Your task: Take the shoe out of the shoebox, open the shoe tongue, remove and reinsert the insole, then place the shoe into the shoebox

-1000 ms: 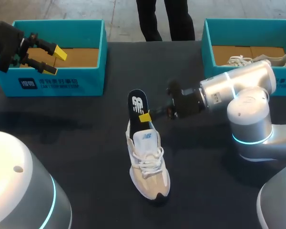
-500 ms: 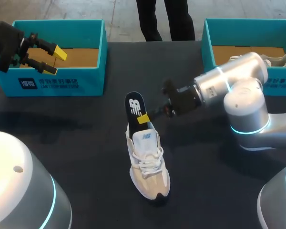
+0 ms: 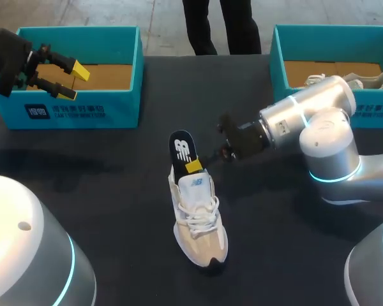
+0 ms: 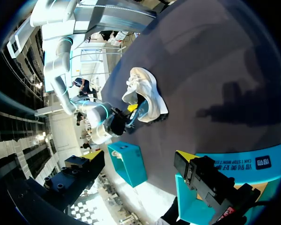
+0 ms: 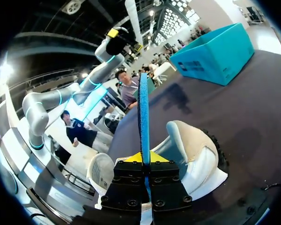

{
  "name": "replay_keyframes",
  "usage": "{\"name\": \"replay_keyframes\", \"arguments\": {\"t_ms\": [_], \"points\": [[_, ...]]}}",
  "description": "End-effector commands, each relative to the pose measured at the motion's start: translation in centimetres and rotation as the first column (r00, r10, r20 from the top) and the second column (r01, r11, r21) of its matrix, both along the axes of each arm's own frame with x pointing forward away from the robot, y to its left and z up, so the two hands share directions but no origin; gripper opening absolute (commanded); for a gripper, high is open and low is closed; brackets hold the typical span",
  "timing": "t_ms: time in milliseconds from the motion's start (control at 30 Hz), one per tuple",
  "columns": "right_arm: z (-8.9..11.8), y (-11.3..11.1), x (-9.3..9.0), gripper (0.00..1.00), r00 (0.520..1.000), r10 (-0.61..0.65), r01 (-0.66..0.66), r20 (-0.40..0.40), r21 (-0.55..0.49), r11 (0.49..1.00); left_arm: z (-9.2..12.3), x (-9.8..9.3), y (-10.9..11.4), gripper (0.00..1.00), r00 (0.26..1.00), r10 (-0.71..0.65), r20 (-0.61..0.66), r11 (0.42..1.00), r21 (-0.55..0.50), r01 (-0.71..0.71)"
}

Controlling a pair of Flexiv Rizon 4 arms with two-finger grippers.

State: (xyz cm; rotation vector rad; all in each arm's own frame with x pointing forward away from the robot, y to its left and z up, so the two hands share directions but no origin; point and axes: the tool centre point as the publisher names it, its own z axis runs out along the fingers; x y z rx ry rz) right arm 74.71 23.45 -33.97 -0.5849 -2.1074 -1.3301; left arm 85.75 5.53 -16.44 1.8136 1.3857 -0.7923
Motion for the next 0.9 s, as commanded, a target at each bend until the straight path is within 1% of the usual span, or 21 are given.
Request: {"name": "replay_keyframes", "arguments": {"t_ms": [33,233,467,633,800,833,900], "points": [[-0.5,0.3,-0.4,0.0,1.0,0.007,-0.007,-0.014,-0.009,1.0,0.0,-0.1,0.0,1.0,1.0,0.001,0.001,1.0,0.002,-0.001],[-1.2,0.5,-1.1,0.0,0.999,0.025,-0.026,-0.046,-0.023,0.999,0.0,-0.1,0.0,1.0,1.0,0.001,0.001,1.0,0.002,-0.001],[-1.8,0.4,-1.8,0.0,0.998,0.029,-0.03,-0.063,-0.024,0.999,0.0,-0.1,0.0,1.0,1.0,0.001,0.001,1.0,0.002,-0.001],[-1.8,0.3,-2.0,0.0,0.998,0.023,-0.024,-0.064,-0.022,0.999,0.0,-0.1,0.0,1.0,1.0,0.001,0.001,1.0,0.002,-0.001],[-1.3,0.2,-2.0,0.0,0.999,0.01,-0.01,-0.039,-0.011,1.0,0.0,-0.1,0.0,1.0,1.0,0.001,0.001,1.0,0.002,-0.001],[-1.1,0.3,-1.9,0.12,0.999,0.008,-0.008,-0.034,-0.009,1.0,0.0,-0.1,0.0,1.0,1.0,0.001,0.001,1.0,0.002,-0.001],[-0.8,0.3,-1.8,0.23,1.0,0.005,-0.005,-0.025,-0.009,1.0,0.0,-0.1,0.0,1.0,1.0,0.001,0.001,1.0,0.002,-0.001]]}}
